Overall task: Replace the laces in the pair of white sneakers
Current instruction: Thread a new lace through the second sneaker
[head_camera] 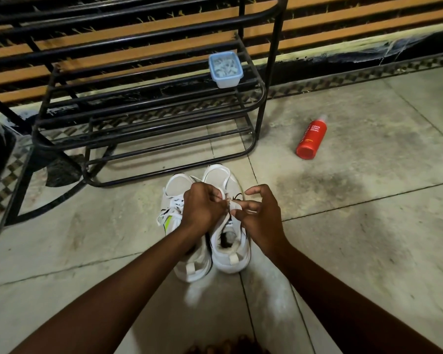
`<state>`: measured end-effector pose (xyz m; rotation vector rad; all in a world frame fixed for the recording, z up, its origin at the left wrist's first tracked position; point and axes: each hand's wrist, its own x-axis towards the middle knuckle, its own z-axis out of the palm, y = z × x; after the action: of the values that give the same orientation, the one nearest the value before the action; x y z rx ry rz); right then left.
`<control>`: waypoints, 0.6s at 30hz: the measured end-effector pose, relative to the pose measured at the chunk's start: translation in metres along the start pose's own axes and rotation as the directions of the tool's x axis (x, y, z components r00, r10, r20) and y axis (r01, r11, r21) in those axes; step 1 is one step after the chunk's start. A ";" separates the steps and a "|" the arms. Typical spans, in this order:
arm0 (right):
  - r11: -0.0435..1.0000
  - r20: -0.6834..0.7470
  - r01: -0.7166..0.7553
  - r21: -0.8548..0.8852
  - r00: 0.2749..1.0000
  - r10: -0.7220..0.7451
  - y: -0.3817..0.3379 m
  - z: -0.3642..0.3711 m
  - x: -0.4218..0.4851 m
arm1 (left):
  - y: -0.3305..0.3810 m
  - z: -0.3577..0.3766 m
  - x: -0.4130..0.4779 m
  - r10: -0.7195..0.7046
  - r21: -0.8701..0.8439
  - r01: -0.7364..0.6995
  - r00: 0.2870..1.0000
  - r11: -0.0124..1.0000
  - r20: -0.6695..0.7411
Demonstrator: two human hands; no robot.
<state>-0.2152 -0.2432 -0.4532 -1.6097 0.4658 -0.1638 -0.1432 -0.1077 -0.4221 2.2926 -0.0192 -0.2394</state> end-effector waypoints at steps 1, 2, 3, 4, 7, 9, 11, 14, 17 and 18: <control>0.999 -0.014 -0.025 0.034 1.000 0.026 0.001 0.000 0.000 | 0.000 -0.001 -0.001 0.016 0.006 -0.016 1.000 1.000 -0.001; 0.997 -0.029 -0.049 0.064 0.998 0.051 0.002 -0.001 0.000 | 0.000 -0.002 -0.003 0.031 0.007 -0.031 0.999 0.999 -0.008; 0.995 -0.044 -0.067 0.081 0.997 0.070 0.004 -0.001 0.000 | 0.000 -0.003 -0.005 0.044 0.006 -0.044 0.999 0.999 -0.018; 0.994 -0.057 -0.077 0.081 0.995 0.082 0.005 -0.001 0.001 | 0.000 -0.003 -0.007 0.056 0.002 -0.056 0.998 0.998 -0.032; 0.995 -0.071 -0.081 0.057 0.994 0.084 0.006 0.000 0.000 | 0.001 -0.002 -0.013 0.116 0.025 -0.115 0.990 0.993 -0.074; 0.996 -0.055 -0.077 0.052 0.995 0.080 0.008 0.001 0.001 | 0.001 -0.001 -0.015 0.175 0.049 -0.172 0.981 0.984 -0.083; 0.996 -0.039 -0.070 0.054 0.997 0.072 0.008 0.001 0.000 | 0.000 -0.001 -0.017 0.253 0.079 -0.248 0.966 0.966 -0.059; 0.997 -0.029 -0.060 0.045 0.998 0.062 0.008 0.000 0.000 | -0.003 0.001 -0.016 0.374 0.141 -0.374 0.927 0.916 0.030; 0.998 -0.025 -0.044 0.037 0.999 0.045 0.008 0.001 0.000 | -0.003 0.003 -0.013 0.377 0.144 -0.376 0.926 0.915 0.020; 0.999 -0.025 -0.033 0.023 0.999 0.034 0.008 0.001 0.000 | -0.003 0.004 -0.012 0.367 0.138 -0.365 0.930 0.921 0.013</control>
<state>-0.2165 -0.2426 -0.4608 -1.5786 0.5088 -0.1637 -0.1561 -0.1077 -0.4250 2.3740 -0.4681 -0.0276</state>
